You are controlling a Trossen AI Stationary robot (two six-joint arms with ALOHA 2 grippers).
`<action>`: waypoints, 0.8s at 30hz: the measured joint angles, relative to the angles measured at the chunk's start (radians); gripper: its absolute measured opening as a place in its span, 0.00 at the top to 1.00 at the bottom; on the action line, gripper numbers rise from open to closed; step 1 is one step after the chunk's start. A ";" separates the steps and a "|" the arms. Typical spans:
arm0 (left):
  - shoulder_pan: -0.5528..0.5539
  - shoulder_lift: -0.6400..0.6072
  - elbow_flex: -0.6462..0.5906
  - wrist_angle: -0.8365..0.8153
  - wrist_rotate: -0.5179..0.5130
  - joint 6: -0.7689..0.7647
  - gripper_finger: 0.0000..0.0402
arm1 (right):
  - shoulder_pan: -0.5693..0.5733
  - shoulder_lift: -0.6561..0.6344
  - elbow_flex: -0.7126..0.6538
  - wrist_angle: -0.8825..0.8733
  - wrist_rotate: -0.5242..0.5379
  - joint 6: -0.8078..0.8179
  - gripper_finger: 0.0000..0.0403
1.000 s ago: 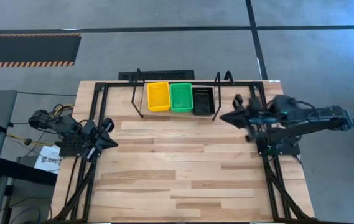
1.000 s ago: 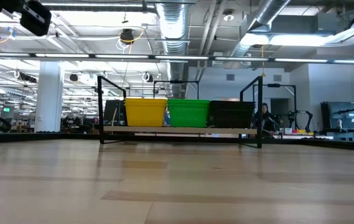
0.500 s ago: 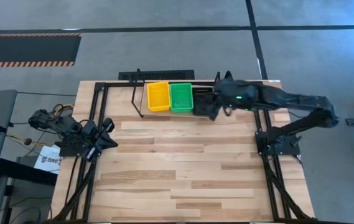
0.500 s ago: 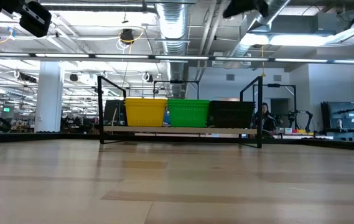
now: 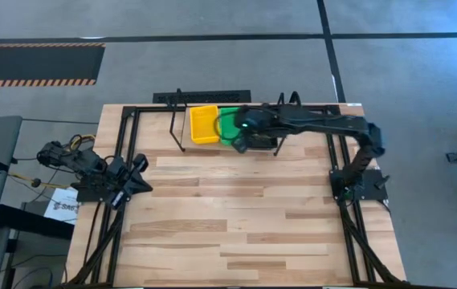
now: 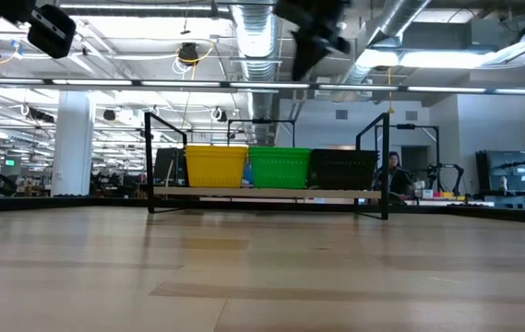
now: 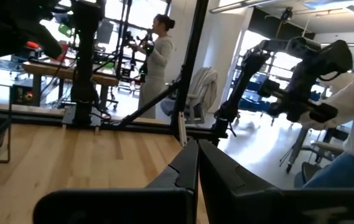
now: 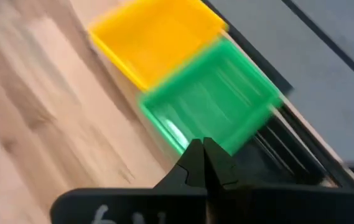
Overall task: Stack baskets on shelf by color
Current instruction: Adjust the yellow basket on the shelf
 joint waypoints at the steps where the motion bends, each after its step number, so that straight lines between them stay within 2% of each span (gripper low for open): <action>1: 0.000 0.000 0.000 0.001 0.006 0.000 1.00 | 0.004 0.034 0.043 0.006 -0.015 -0.010 1.00; 6: 0.000 0.000 0.000 0.006 0.041 -0.002 1.00 | 0.022 0.230 0.313 -0.002 -0.061 -0.094 1.00; 11: 0.000 0.000 0.000 0.006 0.043 -0.002 1.00 | -0.010 0.413 0.594 -0.058 -0.205 -0.110 1.00; 16: 0.000 0.000 0.000 0.006 0.046 -0.002 1.00 | -0.050 0.473 0.570 -0.010 -0.353 -0.066 1.00; 24: 0.000 0.000 0.000 0.000 0.088 -0.032 1.00 | -0.042 0.574 0.569 -0.018 -0.349 -0.073 1.00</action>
